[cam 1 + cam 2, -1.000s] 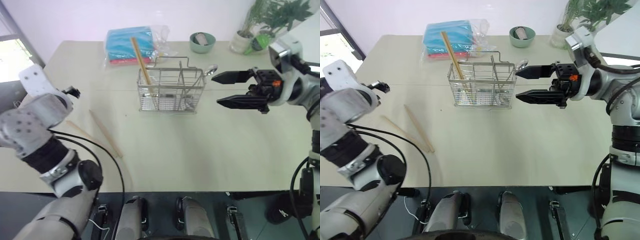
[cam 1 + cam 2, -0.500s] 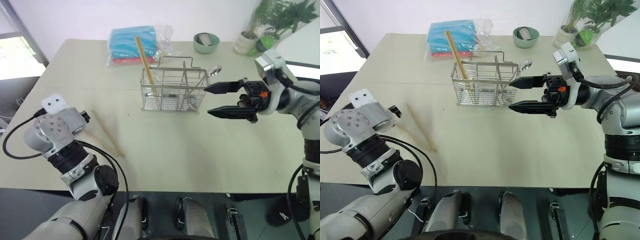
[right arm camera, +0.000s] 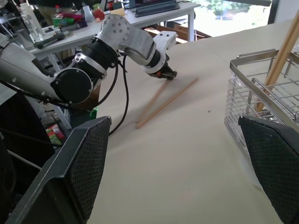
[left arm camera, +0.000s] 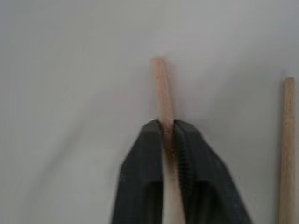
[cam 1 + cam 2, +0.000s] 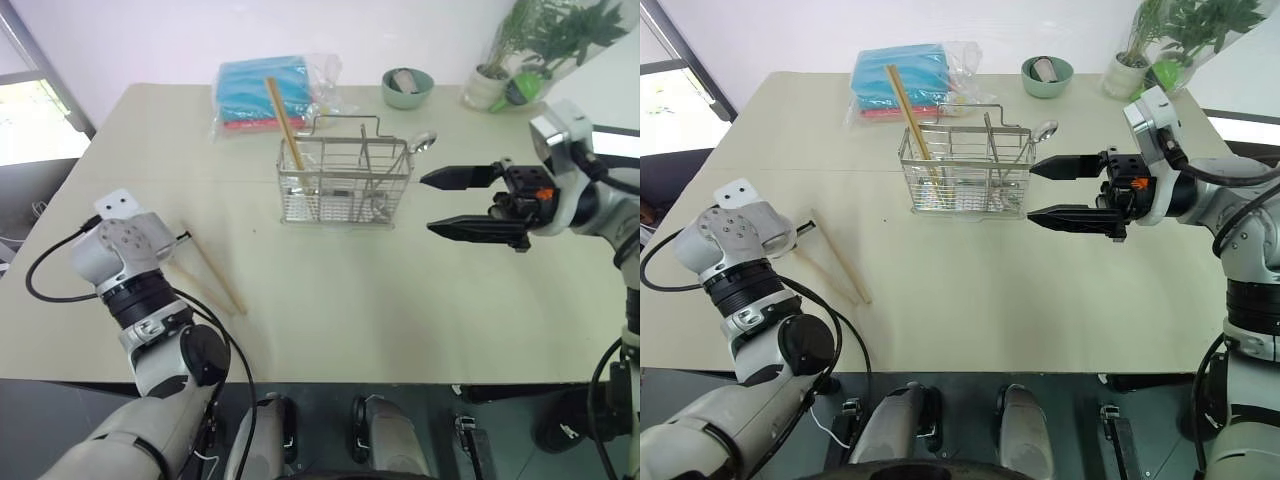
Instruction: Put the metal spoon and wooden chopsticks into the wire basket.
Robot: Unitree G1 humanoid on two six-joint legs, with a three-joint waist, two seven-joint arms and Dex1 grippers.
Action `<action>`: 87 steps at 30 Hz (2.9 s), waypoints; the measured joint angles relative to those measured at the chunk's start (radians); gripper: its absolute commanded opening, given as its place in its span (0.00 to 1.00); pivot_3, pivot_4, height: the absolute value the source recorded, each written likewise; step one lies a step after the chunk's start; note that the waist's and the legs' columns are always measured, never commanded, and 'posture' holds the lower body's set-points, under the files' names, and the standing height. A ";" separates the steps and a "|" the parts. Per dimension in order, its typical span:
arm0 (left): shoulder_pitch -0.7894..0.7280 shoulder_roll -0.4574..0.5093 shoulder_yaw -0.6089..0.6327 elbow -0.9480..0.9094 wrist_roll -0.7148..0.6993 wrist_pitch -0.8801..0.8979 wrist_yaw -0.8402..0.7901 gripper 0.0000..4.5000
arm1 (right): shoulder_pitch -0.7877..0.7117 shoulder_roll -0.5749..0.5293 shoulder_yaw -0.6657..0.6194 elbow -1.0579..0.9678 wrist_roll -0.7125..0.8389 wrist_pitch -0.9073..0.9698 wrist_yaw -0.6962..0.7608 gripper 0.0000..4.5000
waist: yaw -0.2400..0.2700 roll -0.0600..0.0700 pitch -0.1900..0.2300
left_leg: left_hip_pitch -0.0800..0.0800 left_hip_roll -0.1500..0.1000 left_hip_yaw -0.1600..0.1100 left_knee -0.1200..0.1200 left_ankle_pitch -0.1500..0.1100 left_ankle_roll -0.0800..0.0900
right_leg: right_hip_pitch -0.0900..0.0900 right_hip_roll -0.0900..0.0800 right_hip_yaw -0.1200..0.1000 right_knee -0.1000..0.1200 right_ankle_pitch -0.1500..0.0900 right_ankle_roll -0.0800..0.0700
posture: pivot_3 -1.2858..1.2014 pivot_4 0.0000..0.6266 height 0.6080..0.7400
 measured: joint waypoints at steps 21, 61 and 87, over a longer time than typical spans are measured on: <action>-0.450 0.332 -0.124 0.383 -0.238 -0.856 -0.700 0.01 | 0.006 0.001 -0.010 -0.001 0.017 0.025 -0.072 1.00 | 0.027 -0.008 0.002 | -0.011 -0.003 0.003 0.003 0.001 0.000 | -0.007 -0.004 -0.001 -0.004 0.004 0.000 | 0.52 0.24 0.81; -0.325 0.099 -0.401 -0.062 -0.187 -0.549 -0.605 1.00 | 0.107 -0.006 -0.121 -0.083 0.133 0.041 -0.256 1.00 | 0.014 -0.008 0.002 | -0.008 0.001 0.002 0.002 -0.001 0.005 | -0.007 0.001 -0.001 -0.002 0.003 0.001 | 0.52 0.24 0.81; -0.148 -0.176 -0.045 -0.001 0.231 0.108 -0.081 0.94 | 0.043 0.008 -0.057 -0.014 0.092 0.014 -0.201 1.00 | 0.028 -0.013 0.005 | -0.009 0.000 0.002 0.003 0.002 -0.001 | -0.006 0.000 -0.001 -0.002 0.003 0.002 | 0.52 0.24 0.81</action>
